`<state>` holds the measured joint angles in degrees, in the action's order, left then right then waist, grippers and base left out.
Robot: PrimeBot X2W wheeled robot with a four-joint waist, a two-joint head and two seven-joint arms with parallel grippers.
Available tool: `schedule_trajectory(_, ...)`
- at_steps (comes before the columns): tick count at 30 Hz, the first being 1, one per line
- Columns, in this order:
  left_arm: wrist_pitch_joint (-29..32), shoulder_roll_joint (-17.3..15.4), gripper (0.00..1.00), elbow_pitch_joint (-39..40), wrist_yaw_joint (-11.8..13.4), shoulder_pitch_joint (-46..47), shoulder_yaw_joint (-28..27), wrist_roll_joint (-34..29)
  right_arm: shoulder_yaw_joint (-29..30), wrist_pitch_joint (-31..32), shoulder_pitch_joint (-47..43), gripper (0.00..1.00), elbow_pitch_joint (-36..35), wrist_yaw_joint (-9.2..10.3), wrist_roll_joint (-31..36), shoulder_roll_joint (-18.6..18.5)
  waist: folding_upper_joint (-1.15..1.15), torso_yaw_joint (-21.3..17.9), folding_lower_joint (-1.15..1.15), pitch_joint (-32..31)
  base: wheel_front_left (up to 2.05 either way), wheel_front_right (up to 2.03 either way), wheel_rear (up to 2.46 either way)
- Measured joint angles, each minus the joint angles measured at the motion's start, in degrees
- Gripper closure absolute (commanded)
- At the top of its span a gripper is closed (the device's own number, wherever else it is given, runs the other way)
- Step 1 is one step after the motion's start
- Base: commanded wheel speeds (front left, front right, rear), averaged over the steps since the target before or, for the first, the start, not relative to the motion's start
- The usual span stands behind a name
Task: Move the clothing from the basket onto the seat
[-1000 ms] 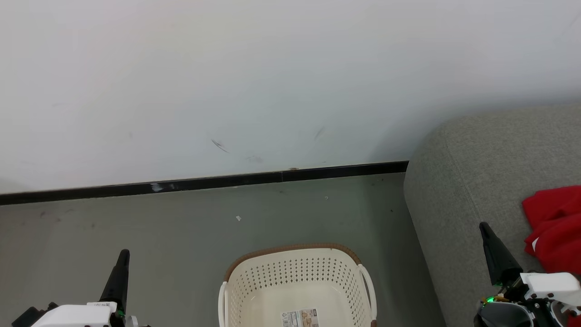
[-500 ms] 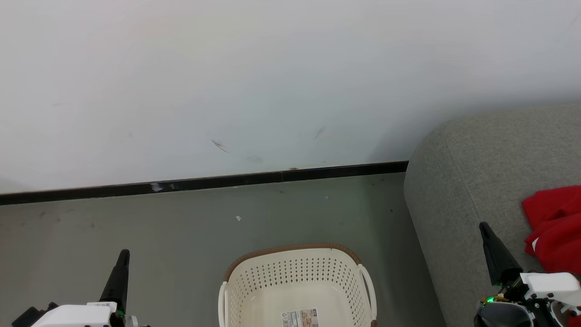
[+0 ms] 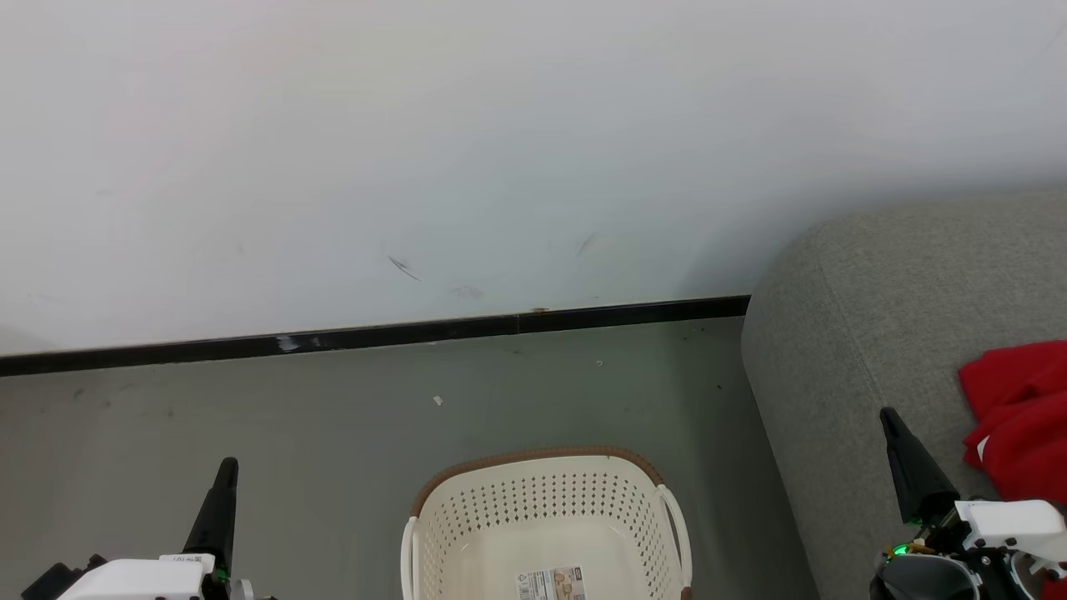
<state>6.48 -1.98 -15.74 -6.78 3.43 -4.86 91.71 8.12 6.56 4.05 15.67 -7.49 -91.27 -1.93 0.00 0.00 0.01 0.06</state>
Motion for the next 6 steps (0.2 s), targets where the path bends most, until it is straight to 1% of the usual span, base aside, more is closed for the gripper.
schedule_trajectory(6,0.0,0.0,1.00,0.0,0.0,0.0,0.0,0.0,0.0,0.0,0.0,1.00,0.0,0.00,0.0,0.0,0.00,0.0,0.00,0.0,0.00,0.00,0.00)
